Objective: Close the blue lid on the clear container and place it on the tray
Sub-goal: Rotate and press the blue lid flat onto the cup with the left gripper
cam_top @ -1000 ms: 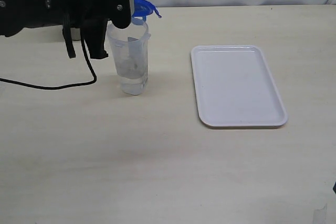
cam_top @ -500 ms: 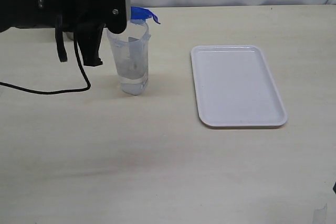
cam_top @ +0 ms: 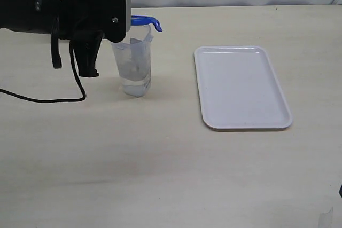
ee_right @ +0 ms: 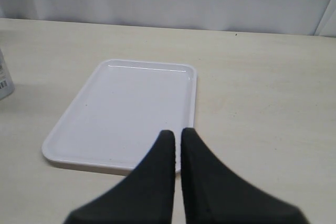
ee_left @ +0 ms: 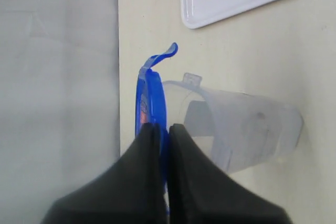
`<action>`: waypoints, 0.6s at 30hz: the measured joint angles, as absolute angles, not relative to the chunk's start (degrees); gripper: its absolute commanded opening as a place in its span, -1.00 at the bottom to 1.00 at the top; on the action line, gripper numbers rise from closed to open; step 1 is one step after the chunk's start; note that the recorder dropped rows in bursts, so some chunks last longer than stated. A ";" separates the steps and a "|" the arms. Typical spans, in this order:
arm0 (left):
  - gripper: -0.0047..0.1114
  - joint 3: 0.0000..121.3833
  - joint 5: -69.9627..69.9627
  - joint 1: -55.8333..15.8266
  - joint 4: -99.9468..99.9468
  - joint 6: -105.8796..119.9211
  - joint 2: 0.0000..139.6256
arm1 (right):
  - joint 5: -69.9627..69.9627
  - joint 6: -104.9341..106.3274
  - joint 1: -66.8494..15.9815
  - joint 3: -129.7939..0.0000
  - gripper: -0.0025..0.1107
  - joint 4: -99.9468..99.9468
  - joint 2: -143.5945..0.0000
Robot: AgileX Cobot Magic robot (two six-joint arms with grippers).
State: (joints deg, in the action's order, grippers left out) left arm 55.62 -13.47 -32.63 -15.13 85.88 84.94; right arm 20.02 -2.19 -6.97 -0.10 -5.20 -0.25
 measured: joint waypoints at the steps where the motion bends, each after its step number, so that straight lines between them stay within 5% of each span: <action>1: -0.92 55.62 -13.62 -32.63 -15.13 85.88 84.94 | 20.02 -2.19 -6.97 -0.10 -0.88 -5.20 -0.25; 18: -0.92 55.51 -18.70 -32.63 -13.25 85.88 86.64 | 20.02 -2.19 -6.97 -0.10 -0.88 -5.20 -0.25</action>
State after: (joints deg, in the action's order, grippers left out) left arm 55.51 -18.70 -32.63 -13.25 85.88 86.64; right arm 20.02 -2.19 -6.97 -0.10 -5.20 -0.25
